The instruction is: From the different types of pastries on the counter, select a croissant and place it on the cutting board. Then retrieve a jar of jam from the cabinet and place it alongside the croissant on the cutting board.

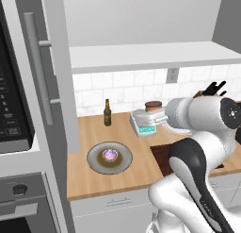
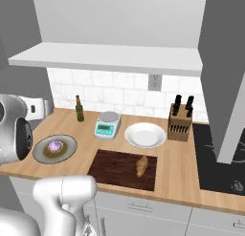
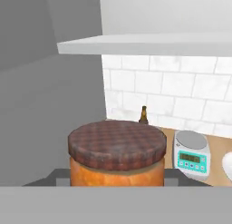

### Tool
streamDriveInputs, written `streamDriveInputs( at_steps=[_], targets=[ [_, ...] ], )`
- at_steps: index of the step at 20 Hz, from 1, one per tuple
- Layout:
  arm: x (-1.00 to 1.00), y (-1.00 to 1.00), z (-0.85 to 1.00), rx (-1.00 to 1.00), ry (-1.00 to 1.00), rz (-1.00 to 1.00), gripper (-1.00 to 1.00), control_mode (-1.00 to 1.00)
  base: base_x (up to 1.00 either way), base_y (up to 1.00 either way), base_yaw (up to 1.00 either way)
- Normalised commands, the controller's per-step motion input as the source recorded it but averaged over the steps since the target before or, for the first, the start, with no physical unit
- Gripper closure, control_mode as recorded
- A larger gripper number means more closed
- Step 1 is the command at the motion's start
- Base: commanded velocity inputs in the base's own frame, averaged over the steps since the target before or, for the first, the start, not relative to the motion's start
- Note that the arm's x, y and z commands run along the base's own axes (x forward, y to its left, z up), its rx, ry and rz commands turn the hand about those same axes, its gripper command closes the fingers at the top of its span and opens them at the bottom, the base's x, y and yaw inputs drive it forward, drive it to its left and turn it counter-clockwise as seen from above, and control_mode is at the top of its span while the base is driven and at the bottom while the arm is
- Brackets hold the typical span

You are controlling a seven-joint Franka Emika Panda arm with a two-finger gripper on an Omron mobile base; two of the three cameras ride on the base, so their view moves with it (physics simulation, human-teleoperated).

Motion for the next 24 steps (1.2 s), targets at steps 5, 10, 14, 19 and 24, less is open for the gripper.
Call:
streamDriveInputs(
  at_steps=[5,10,14,19,24],
  targets=[
    [-0.09,-0.48,-0.44,0.07,-0.01,0.10,1.00,-1.00,0.00,0.00,0.00],
    [0.00,0.00,-0.04,0.01,0.00,0.00,1.00,-1.00,0.00,0.00,0.00],
    [0.00,0.00,-0.84,0.00,-0.01,0.00,1.00,-1.00,0.00,0.00,0.00],
    [0.00,-0.01,-1.00,0.05,-0.07,0.00,1.00,-1.00,0.00,0.00,0.00],
    [0.00,-0.19,-1.00,0.15,-0.13,0.03,1.00,-1.00,0.00,0.00,0.00]
  ],
)
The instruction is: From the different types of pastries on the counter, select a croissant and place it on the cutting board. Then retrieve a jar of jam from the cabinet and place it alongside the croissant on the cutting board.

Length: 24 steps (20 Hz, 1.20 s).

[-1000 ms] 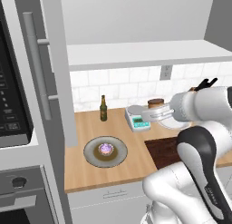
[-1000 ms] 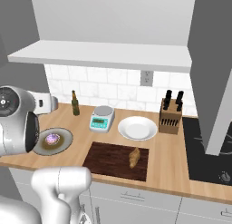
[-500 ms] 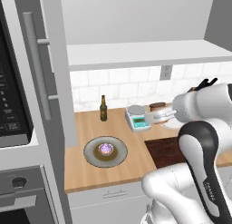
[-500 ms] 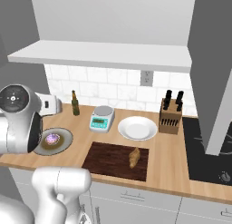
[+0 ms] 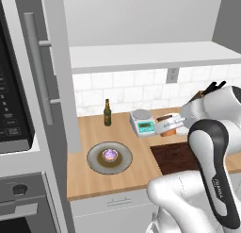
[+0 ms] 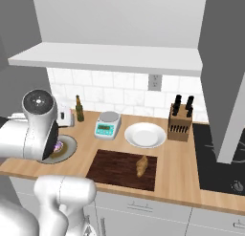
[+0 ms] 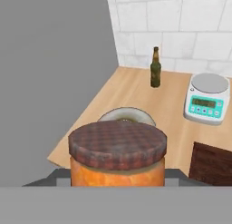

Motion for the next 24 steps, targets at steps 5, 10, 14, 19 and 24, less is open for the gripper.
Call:
streamDriveInputs(
  at_steps=[5,10,14,19,24],
  targets=[
    [0.00,-0.28,-1.00,0.19,-0.16,0.06,1.00,-1.00,0.00,0.00,0.00],
    [0.00,-0.36,-1.00,0.19,-0.17,0.08,1.00,-1.00,0.00,0.00,0.00],
    [0.00,-0.26,-0.93,0.17,-0.18,0.08,1.00,-1.00,0.00,0.00,0.00],
    [0.06,-0.02,-0.74,0.10,-0.19,0.06,1.00,-1.00,0.00,0.00,0.00],
    [0.13,-0.04,-0.42,0.06,-0.19,0.02,1.00,-1.00,0.00,0.00,0.00]
  ],
)
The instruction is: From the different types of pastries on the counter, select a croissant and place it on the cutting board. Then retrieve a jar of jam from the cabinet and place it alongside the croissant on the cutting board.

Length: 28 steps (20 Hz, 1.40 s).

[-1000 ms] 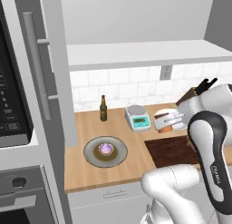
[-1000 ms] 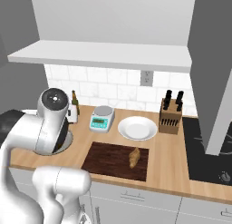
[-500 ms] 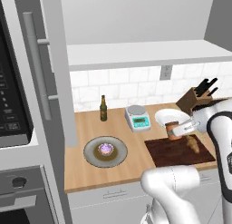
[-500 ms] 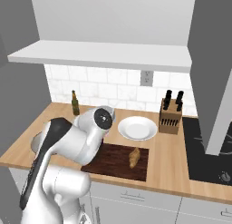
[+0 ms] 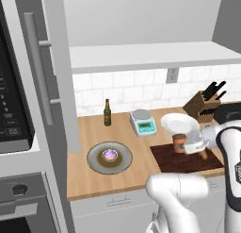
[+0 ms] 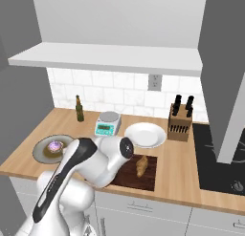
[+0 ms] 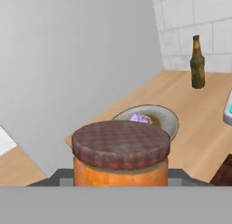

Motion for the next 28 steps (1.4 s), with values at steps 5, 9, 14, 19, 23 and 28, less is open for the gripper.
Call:
streamDriveInputs(
  at_steps=[5,9,14,19,23,28],
  targets=[
    [0.02,-0.23,-0.53,0.10,-0.22,0.00,1.00,-1.00,0.00,0.00,0.00],
    [0.00,-0.14,-0.19,0.09,-0.06,0.00,1.00,-1.00,0.00,0.00,0.00],
    [0.03,-0.07,-0.01,0.00,0.00,0.00,1.00,-1.00,0.00,0.00,0.00],
    [0.16,-0.40,-0.21,0.00,0.00,0.00,1.00,-1.00,0.00,0.00,0.00],
    [0.19,-0.19,-0.26,0.00,-0.04,0.00,1.00,-1.00,0.00,0.00,0.00],
    [0.36,-0.01,-0.13,0.00,0.00,0.00,1.00,-1.00,0.00,0.00,0.00]
  ],
)
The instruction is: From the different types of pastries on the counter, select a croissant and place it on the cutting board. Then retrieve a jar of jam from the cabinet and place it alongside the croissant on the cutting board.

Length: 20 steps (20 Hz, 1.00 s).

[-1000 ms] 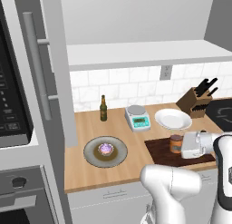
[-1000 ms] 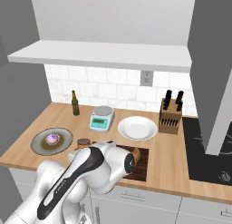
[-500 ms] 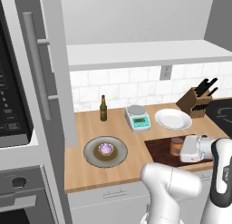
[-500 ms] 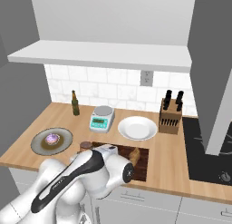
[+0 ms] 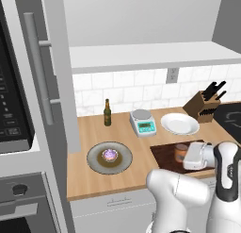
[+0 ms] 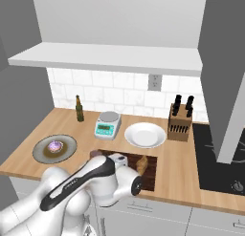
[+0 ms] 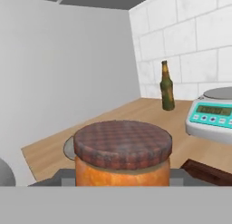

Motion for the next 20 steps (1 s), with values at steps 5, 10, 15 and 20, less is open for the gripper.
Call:
streamDriveInputs(
  at_steps=[5,10,15,20],
  targets=[
    [0.36,-0.16,-0.22,0.00,0.00,0.00,1.00,-1.00,0.00,0.00,0.00],
    [0.18,-0.27,-0.26,0.01,-0.05,0.00,1.00,-1.00,0.00,0.00,0.00],
    [0.16,-0.16,-0.17,0.00,-0.06,0.00,1.00,-1.00,0.00,0.00,0.00],
    [0.17,-0.16,-0.18,0.00,-0.04,0.00,1.00,-1.00,0.00,0.00,0.00]
  ],
)
